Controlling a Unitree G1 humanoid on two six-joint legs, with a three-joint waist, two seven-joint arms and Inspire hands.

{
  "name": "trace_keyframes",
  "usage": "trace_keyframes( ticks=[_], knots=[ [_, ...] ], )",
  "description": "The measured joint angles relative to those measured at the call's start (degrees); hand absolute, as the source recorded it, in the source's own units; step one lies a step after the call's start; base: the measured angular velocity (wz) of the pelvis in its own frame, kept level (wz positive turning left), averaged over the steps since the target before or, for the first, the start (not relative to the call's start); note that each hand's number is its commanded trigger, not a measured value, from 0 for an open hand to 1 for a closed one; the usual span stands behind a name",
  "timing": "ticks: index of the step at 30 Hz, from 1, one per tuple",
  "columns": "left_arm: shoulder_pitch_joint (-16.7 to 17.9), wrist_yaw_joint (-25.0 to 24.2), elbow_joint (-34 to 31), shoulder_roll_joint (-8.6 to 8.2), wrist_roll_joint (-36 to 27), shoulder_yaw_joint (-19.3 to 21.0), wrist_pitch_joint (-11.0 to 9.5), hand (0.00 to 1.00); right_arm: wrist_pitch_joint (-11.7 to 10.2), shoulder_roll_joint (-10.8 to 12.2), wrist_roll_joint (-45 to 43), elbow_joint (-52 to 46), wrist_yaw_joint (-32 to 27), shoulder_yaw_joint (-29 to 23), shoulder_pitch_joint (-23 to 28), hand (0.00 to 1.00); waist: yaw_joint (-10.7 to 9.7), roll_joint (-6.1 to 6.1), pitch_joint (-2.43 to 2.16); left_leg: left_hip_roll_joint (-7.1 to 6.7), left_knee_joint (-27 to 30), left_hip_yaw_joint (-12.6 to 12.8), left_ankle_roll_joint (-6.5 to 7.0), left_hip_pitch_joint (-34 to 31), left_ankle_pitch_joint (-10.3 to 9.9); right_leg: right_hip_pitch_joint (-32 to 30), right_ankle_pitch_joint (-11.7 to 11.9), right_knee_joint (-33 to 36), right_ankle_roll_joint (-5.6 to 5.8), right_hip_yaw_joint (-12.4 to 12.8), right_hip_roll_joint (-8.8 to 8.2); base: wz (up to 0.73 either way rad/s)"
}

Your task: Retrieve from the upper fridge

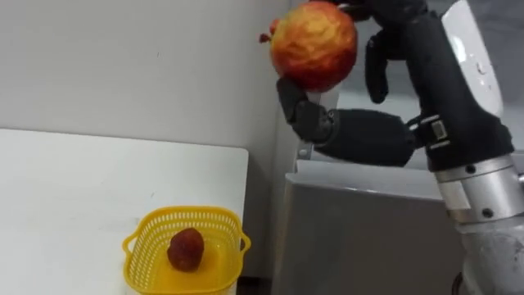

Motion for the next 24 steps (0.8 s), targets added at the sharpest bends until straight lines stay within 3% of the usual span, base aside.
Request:
trace_keyframes(
  ticks=[6,10,18,24],
  knots=[
    [-0.69,-0.06,1.19,0.12,0.00,-4.28,-0.55,0.00,-0.20,3.51,-4.99,-0.14,2.85,7.04,0.00,1.00,0.95,0.27,0.20,0.15,0.01,-0.05,-0.03,0.40,0.01,-0.04,0.00,0.47,0.00,-0.36,0.00,0.00],
    [-1.11,-0.73,1.26,0.24,0.11,-4.28,-0.67,0.00,-0.26,4.79,-7.68,-0.14,5.14,8.52,-0.05,1.00,2.69,0.09,0.16,0.02,0.03,-0.37,-0.03,0.09,0.02,0.04,-0.01,0.47,0.01,-0.75,-0.05,0.05],
    [-1.47,-1.68,1.24,0.23,-0.10,-4.56,-0.31,0.00,0.46,5.21,-9.63,6.25,6.97,11.66,-0.28,1.00,4.86,-0.71,0.33,-0.40,0.22,-1.69,0.03,-0.70,0.13,-0.17,-0.02,0.45,0.03,-1.95,-0.32,0.08],
    [-2.19,-2.40,1.26,0.41,-0.01,-4.34,-0.25,0.00,2.68,5.96,-15.76,12.15,10.45,13.77,-0.28,1.00,6.37,-1.98,0.59,-0.42,0.46,-1.71,0.03,-2.33,0.20,-1.75,0.00,0.56,0.00,-1.95,-0.32,0.01]
  ],
)
